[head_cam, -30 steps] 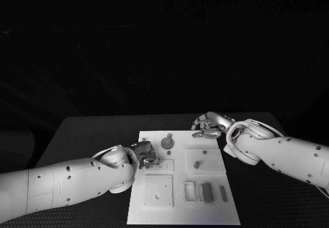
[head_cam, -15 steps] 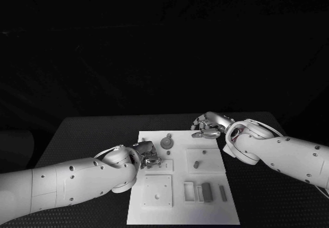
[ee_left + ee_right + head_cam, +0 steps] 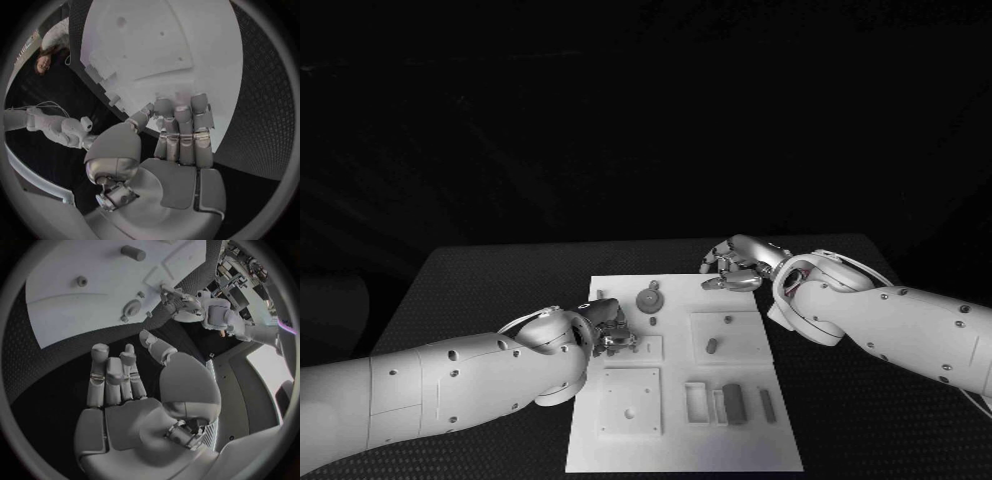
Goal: Assemble the parts on the task board
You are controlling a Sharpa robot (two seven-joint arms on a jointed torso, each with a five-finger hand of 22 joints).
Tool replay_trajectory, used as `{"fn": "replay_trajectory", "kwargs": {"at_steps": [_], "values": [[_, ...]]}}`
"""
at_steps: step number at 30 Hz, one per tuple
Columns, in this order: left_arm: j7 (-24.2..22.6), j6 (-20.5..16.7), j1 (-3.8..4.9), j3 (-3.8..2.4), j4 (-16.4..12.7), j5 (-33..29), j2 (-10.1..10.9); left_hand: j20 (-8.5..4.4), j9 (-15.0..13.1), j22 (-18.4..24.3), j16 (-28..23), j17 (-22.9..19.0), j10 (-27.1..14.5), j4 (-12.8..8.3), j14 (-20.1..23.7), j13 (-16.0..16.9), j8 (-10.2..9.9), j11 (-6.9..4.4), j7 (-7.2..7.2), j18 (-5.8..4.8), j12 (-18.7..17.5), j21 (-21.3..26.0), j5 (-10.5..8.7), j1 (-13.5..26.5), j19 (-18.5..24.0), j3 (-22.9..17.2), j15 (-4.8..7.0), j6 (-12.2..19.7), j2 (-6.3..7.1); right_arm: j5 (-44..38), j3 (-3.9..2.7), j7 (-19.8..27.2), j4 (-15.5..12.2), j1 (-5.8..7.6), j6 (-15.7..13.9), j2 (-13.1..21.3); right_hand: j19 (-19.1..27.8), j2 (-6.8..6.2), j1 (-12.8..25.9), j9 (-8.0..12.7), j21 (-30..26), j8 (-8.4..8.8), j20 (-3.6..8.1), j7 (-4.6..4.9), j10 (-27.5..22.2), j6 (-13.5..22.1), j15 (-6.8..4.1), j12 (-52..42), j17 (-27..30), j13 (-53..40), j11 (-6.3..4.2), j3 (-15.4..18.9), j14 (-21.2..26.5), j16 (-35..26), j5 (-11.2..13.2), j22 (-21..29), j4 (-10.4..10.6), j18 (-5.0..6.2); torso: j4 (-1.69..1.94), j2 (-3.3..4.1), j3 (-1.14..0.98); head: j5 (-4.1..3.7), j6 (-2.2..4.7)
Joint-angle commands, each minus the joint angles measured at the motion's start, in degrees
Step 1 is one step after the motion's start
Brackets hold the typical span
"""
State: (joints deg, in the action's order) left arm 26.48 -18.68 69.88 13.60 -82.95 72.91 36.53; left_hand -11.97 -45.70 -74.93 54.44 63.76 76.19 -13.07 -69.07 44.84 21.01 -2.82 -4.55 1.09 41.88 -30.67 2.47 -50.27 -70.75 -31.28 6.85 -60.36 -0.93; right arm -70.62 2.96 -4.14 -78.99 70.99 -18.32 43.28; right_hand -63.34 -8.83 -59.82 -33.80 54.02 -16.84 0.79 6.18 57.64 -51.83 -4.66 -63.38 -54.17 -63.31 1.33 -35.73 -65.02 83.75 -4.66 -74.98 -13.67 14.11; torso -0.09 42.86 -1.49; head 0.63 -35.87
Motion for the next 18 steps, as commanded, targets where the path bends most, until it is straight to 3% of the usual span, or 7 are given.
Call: {"fn": "replay_trajectory", "kwargs": {"at_steps": [1,18], "values": [[0.2,1.2,-0.1,-0.05,0.1,0.4,-0.3,-0.19,0.1,-0.8,0.3,-0.2,-1.6,0.2,0.6,-0.1,-0.4,-1.15,2.3,2.35,0.4,0.3,0.32,0.1,0.0,0.3,0.1,-2.8,1.07,0.1,-0.01,0.6,0.0,-0.06,0.8,0.0,0.4,0.55,0.1,0.1,-0.2,0.36,-0.09,1.42,-0.3,-1.1,-0.15,0.3,0.1,0.1,-0.08,0.1,0.4,-0.4,0.2,-0.8,0.2,0.89,0.04,0.01,0.05,-0.06,-0.06],[0.1,1.0,-0.29,-0.06,0.3,0.1,-0.3,-0.41,0.1,-0.9,1.7,-1.9,-1.9,2.7,1.2,-0.6,-1.5,-1.12,2.26,2.27,1.1,0.7,0.32,1.3,-0.3,0.4,0.29,-3.1,3.95,0.1,-0.01,0.6,0.0,-0.14,0.9,0.1,0.4,0.54,0.1,0.1,-0.3,0.38,-0.12,1.42,-0.3,-1.1,-0.15,0.3,0.1,0.1,-0.07,0.2,0.4,-0.4,0.2,-0.8,0.3,0.89,0.07,0.0,0.05,-0.29,-0.13]]}}
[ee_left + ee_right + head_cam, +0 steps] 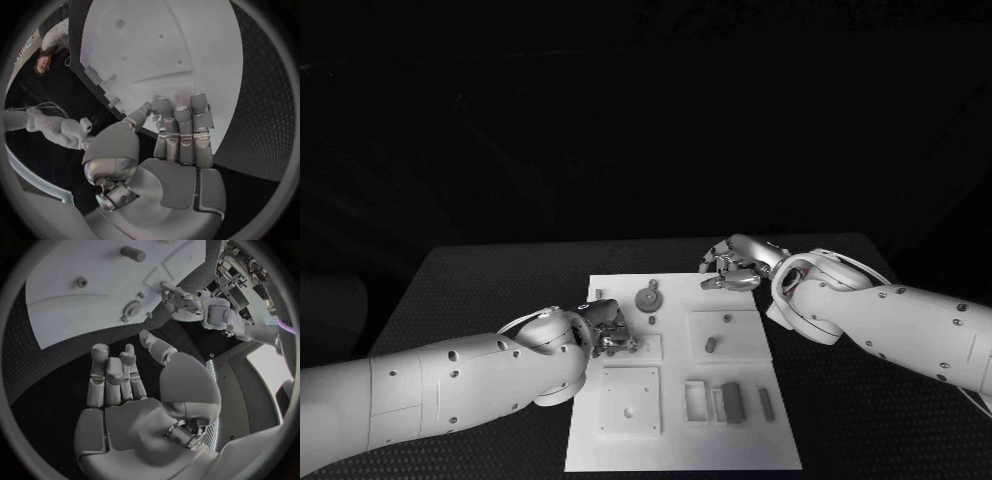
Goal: Assemble the parts on the task board
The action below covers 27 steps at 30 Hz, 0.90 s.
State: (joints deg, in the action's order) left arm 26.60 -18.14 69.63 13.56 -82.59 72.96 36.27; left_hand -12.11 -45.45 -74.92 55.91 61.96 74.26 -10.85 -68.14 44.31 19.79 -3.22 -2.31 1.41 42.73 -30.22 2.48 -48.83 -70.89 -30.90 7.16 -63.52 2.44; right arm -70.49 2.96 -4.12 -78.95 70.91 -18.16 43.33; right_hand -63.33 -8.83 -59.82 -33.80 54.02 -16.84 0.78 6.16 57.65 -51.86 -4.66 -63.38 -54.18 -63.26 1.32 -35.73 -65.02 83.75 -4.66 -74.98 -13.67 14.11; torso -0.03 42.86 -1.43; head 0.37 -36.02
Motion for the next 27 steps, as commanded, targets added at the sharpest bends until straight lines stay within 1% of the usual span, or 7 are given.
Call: {"fn": "replay_trajectory", "kwargs": {"at_steps": [1,5,14,17,20,22,27], "values": [[0.0,0.5,-0.03,-0.02,-0.1,0.1,-0.1,-0.28,-0.1,-0.9,0.3,-0.2,0.1,0.5,0.2,-0.1,-0.3,-0.72,0.02,1.94,0.3,0.3,0.31,-0.1,-0.1,0.1,-0.02,0.0,0.62,0.0,-0.01,0.6,0.0,-0.06,0.7,0.0,0.4,0.54,0.1,0.1,-0.3,0.38,-0.12,1.44,-0.3,-1.1,-0.15,0.3,0.1,0.1,-0.07,0.2,0.4,-0.4,0.2,-0.8,0.3,0.89,0.0,0.0,0.01,-0.04,0.02],[0.0,0.4,-0.03,-0.02,-0.1,0.1,0.0,-0.3,-0.1,-1.0,0.4,-0.3,0.0,0.7,0.3,-0.1,-0.4,-0.72,0.03,1.93,0.3,0.3,0.31,0.0,-0.1,0.1,0.0,0.0,0.8,0.0,-0.01,0.5,0.0,-0.08,0.7,0.0,0.4,0.54,0.1,0.1,-0.3,0.38,-0.12,1.44,-0.4,-1.1,-0.15,0.3,0.1,0.1,-0.07,0.2,0.4,-0.4,0.2,-0.8,0.3,0.89,0.01,0.0,-0.02,-0.03,0.01],[-0.3,0.2,-0.04,-0.05,-0.1,-0.5,0.1,-0.38,-0.3,-1.0,1.1,-1.1,-0.1,2.2,0.6,-0.4,-0.8,-0.74,0.04,1.86,0.6,0.5,0.31,0.8,-0.2,0.2,0.07,-0.2,1.52,0.0,-0.01,0.5,0.0,-0.18,0.8,0.0,0.4,0.54,0.1,0.1,-0.3,0.39,-0.13,1.44,-0.4,-1.1,-0.15,0.3,0.1,0.1,-0.07,0.2,0.5,-0.4,0.1,-0.8,0.3,0.89,-0.01,0.0,0.01,-0.12,-0.02],[-0.4,0.1,-0.04,-0.05,-0.1,-0.7,0.1,-0.42,-0.3,-1.0,1.3,-1.4,-0.1,2.8,0.7,-0.5,-0.9,-0.76,0.06,1.86,0.7,0.6,0.31,1.0,-0.2,0.0,0.09,-0.3,0.46,0.0,-0.01,0.5,0.0,-0.21,0.9,0.0,0.4,0.55,0.1,0.1,-0.3,0.39,-0.13,1.44,-0.4,-1.1,-0.15,0.3,0.1,0.1,-0.07,0.2,0.5,-0.4,0.1,-0.8,0.3,0.89,-0.01,-0.01,0.0,-0.16,0.04],[-0.5,0.1,-0.04,-0.05,-0.1,-1.1,0.1,-0.46,-0.4,-1.1,1.6,-1.7,-0.2,2.8,0.8,-0.6,-1.0,-0.78,0.08,1.84,0.9,0.6,0.31,0.7,-0.2,-0.2,0.11,-0.3,-0.77,0.0,-0.01,0.5,0.0,-0.23,1.0,0.0,0.4,0.56,0.1,0.1,-0.3,0.39,-0.13,1.44,-0.4,-1.1,-0.15,0.3,0.1,0.1,-0.07,0.2,0.5,-0.4,0.1,-0.8,0.3,0.89,0.0,-0.01,-0.02,-0.18,0.04],[-0.5,0.3,-0.04,-0.06,0.0,-1.3,0.1,-0.45,-0.5,-1.1,1.7,-1.8,-0.2,2.7,0.9,-0.6,-1.1,-0.76,0.07,1.82,0.9,0.6,0.3,0.6,-0.2,-0.1,0.11,-0.4,-0.98,0.0,-0.01,0.5,0.0,-0.23,1.0,0.0,0.4,0.56,0.1,0.1,-0.3,0.39,-0.13,1.44,-0.4,-1.1,-0.15,0.3,0.1,0.1,-0.07,0.2,0.5,-0.4,0.1,-0.8,0.3,0.89,0.01,-0.01,-0.02,-0.19,0.0],[-0.5,0.6,-0.04,-0.06,0.1,-1.6,0.2,-0.43,-0.5,-1.2,2.0,-2.1,-0.3,2.8,1.0,-0.7,-1.3,-0.71,0.01,1.72,1.1,0.7,0.3,1.6,-0.1,0.9,0.11,-0.3,0.25,0.0,-0.01,0.5,0.0,-0.25,1.1,0.0,0.4,0.57,0.1,0.1,-0.3,0.39,-0.13,1.44,-0.4,-1.1,-0.15,0.3,0.1,0.1,-0.07,0.2,0.5,-0.4,0.1,-0.8,0.3,0.89,0.03,-0.01,0.0,-0.19,-0.04]]}}
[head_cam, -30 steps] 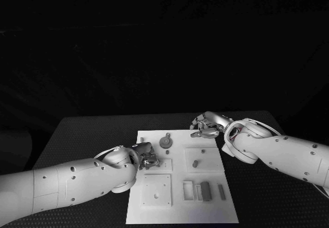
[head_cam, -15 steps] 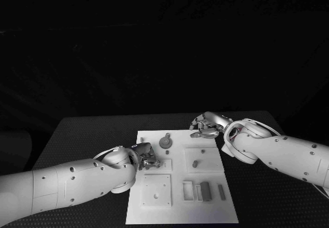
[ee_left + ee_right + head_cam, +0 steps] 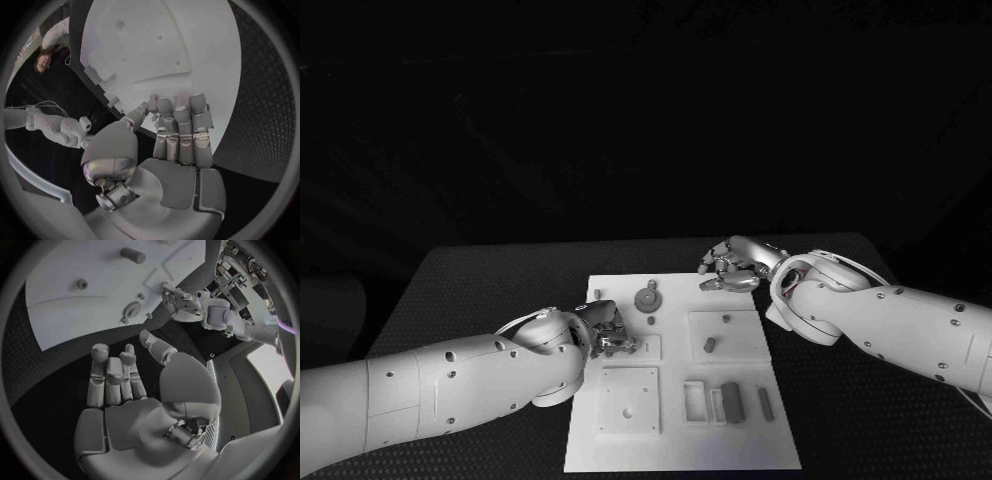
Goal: Assemble the parts on the task board
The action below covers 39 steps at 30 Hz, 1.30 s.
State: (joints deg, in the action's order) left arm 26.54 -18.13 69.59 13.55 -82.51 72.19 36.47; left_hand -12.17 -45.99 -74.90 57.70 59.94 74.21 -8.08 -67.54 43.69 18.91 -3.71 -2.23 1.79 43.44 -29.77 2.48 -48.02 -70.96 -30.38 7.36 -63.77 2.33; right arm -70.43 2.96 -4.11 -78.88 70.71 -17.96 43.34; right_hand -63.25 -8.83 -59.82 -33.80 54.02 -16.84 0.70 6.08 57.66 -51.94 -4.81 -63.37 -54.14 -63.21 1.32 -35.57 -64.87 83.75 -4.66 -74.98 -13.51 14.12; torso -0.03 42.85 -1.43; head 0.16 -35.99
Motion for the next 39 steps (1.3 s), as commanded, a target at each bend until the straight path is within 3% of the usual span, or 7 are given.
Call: {"fn": "replay_trajectory", "kwargs": {"at_steps": [1,12,26,32,39], "values": [[-0.4,0.6,0.0,-0.05,0.0,-0.9,0.0,-0.38,0.0,-1.2,0.3,-0.2,-0.3,0.1,0.5,-0.1,-0.5,-0.22,-0.07,1.35,0.4,0.2,0.3,1.0,0.0,0.6,-0.09,0.0,0.77,-0.1,-0.01,0.5,0.0,-0.05,0.9,0.0,0.3,0.57,0.1,0.1,-0.3,0.39,-0.04,1.51,-0.4,-1.0,0.0,0.3,0.1,0.1,-0.07,0.0,0.3,-0.4,0.1,-0.8,0.1,0.88,0.04,0.01,0.0,0.0,-0.05],[-0.4,1.7,0.0,-0.05,0.0,-0.9,-0.1,-0.57,-0.3,-1.2,1.1,-1.2,-0.5,-1.3,0.8,-0.4,-0.9,-0.28,-0.01,1.39,0.7,0.3,0.3,-0.1,-0.1,0.5,0.1,-0.2,3.06,-0.1,-0.01,0.5,0.0,-0.05,1.1,0.0,0.3,0.58,0.0,0.1,-0.3,0.39,-0.04,1.51,-0.4,-1.0,0.0,0.2,0.1,0.1,-0.07,0.0,0.3,-0.4,0.1,-0.9,0.1,0.88,0.03,-0.01,0.01,0.02,-0.26],[-0.3,2.4,0.0,-0.05,0.0,-1.2,0.0,-0.57,-0.4,-1.1,1.6,-1.9,-0.6,-0.9,1.1,-0.7,-1.2,-0.22,-0.08,1.28,0.9,0.5,0.3,0.5,-0.2,0.6,0.1,-0.2,4.23,0.0,-0.01,0.5,0.0,-0.06,1.3,0.0,0.4,0.62,0.0,0.1,-0.3,0.39,-0.05,1.51,-0.4,-1.0,0.0,0.2,0.1,0.1,-0.07,0.1,0.3,-0.4,0.1,-0.9,0.2,0.88,0.03,0.0,-0.01,0.03,-0.35],[-0.4,2.1,0.0,-0.05,0.0,-1.3,0.0,-0.6,-0.5,-1.1,2.0,-2.4,-0.7,0.0,1.2,-0.9,-1.4,-0.2,-0.1,1.24,1.1,0.6,0.3,1.4,-0.2,0.6,0.13,-0.2,5.47,0.0,-0.01,0.5,0.0,-0.09,1.3,0.0,0.4,0.62,0.0,0.1,-0.3,0.39,-0.06,1.5,-0.4,-1.0,0.0,0.2,0.1,0.2,-0.07,0.1,0.3,-0.4,0.1,-0.9,0.2,0.88,0.02,0.01,0.0,0.02,-0.4],[-0.5,1.9,0.0,-0.06,0.0,-1.7,0.0,-0.74,-0.8,-1.1,2.7,-3.3,-0.8,2.4,1.5,-1.2,-1.8,-0.23,-0.07,1.24,1.3,0.8,0.3,2.9,-0.4,-0.2,0.24,-0.3,7.19,0.0,-0.01,0.5,0.1,-0.19,1.3,0.0,0.4,0.63,0.0,0.1,-0.3,0.39,-0.06,1.5,-0.4,-1.1,0.0,0.2,0.1,0.2,-0.07,0.1,0.3,-0.4,0.1,-0.9,0.1,0.88,0.0,0.01,-0.03,0.03,-0.34]]}}
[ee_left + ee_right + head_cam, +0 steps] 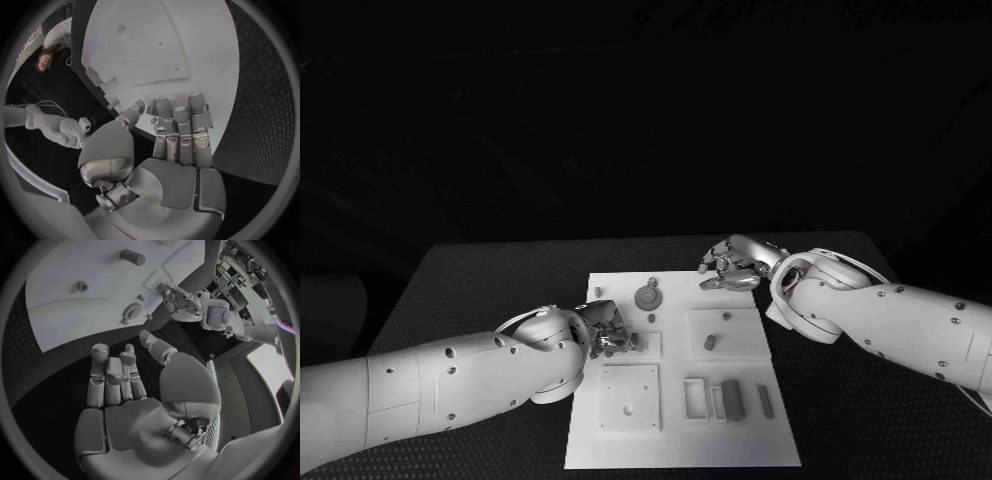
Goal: Assemble the parts on the task board
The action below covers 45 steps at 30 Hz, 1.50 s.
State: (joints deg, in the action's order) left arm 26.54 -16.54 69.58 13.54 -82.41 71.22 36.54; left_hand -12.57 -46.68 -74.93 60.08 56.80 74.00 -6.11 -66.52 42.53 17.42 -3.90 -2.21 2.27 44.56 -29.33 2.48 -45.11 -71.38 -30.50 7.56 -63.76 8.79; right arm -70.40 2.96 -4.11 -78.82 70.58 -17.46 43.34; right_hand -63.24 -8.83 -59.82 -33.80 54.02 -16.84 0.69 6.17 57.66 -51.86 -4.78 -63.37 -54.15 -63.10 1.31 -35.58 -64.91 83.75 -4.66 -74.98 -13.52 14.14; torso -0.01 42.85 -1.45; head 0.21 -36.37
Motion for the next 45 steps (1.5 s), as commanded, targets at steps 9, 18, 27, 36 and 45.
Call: {"fn": "replay_trajectory", "kwargs": {"at_steps": [9,18,27,36,45], "values": [[-0.5,0.1,0.0,-0.05,0.1,-1.3,0.0,-0.4,-0.4,-1.2,1.0,-1.0,-0.7,3.4,0.9,-0.4,-0.6,-0.02,-0.11,0.7,0.5,0.5,0.3,1.9,0.1,-0.4,0.09,-0.4,0.54,-0.1,-0.01,0.6,0.0,-0.16,0.8,-0.1,0.4,0.65,-0.1,0.1,-0.3,0.39,-0.05,1.41,-0.4,-1.1,-0.04,0.2,0.1,0.1,-0.07,0.1,0.4,-0.4,0.1,-0.9,0.1,0.86,0.01,0.02,0.0,-0.03,0.1],[-0.6,0.2,0.0,-0.1,0.1,-2.4,0.2,-0.42,-0.5,-1.2,1.2,-1.3,-0.8,3.7,1.0,-0.5,-0.7,-0.01,-0.12,0.68,0.6,0.5,0.3,2.1,0.2,-0.2,0.11,-0.3,0.25,0.0,-0.01,0.6,0.1,-0.28,0.7,0.0,0.4,0.67,-0.1,0.0,-0.3,0.4,-0.06,1.41,-0.4,-1.2,-0.04,0.2,0.1,0.1,-0.07,0.1,0.3,-0.4,0.1,-0.9,0.1,0.86,-0.02,0.0,-0.01,0.0,0.01],[-0.7,0.5,0.03,-0.57,0.3,-3.4,0.3,-0.52,-0.8,-1.2,1.7,-2.0,-1.1,6.5,1.4,-0.7,-1.1,0.03,-0.16,0.69,0.8,0.7,0.31,3.8,0.3,-0.4,0.22,-0.2,2.06,0.1,-0.01,0.6,0.2,-0.32,0.7,-0.1,0.4,0.67,-0.1,0.0,-0.3,0.4,-0.06,1.41,-0.4,-1.2,-0.04,0.2,0.1,0.1,-0.07,0.1,0.3,-0.4,0.1,-0.9,0.1,0.86,-0.1,0.03,-0.02,-0.08,0.1],[-0.6,1.6,0.05,-2.74,1.2,-4.4,-0.1,-0.57,-1.0,-1.2,2.1,-2.6,-1.3,8.3,1.7,-0.9,-1.4,0.1,-0.23,0.66,0.9,0.7,0.31,4.6,0.4,-0.6,0.28,-0.1,2.86,0.1,-0.01,0.6,0.4,-0.35,0.7,-0.2,0.4,0.67,-0.1,0.0,-0.3,0.41,-0.07,1.41,-0.4,-1.2,-0.04,0.2,0.1,0.1,-0.07,0.1,0.3,-0.4,0.1,-0.9,0.1,0.86,-0.06,0.02,-0.06,-0.22,0.05],[-0.4,2.8,0.08,-3.3,2.3,-5.2,-0.8,-0.61,-1.3,-1.3,2.5,-2.9,-1.4,8.5,1.9,-1.0,-1.4,0.12,-0.25,0.63,1.1,0.7,0.31,3.9,0.5,-0.7,0.31,0.0,1.67,0.2,-0.01,0.6,0.7,-0.39,0.8,-0.3,0.4,0.69,-0.1,0.0,-0.3,0.42,-0.07,1.41,-0.4,-1.2,-0.04,0.1,0.1,0.1,-0.07,0.2,0.3,-0.4,0.1,-0.9,0.1,0.86,-0.06,0.03,-0.03,-0.23,0.02]]}}
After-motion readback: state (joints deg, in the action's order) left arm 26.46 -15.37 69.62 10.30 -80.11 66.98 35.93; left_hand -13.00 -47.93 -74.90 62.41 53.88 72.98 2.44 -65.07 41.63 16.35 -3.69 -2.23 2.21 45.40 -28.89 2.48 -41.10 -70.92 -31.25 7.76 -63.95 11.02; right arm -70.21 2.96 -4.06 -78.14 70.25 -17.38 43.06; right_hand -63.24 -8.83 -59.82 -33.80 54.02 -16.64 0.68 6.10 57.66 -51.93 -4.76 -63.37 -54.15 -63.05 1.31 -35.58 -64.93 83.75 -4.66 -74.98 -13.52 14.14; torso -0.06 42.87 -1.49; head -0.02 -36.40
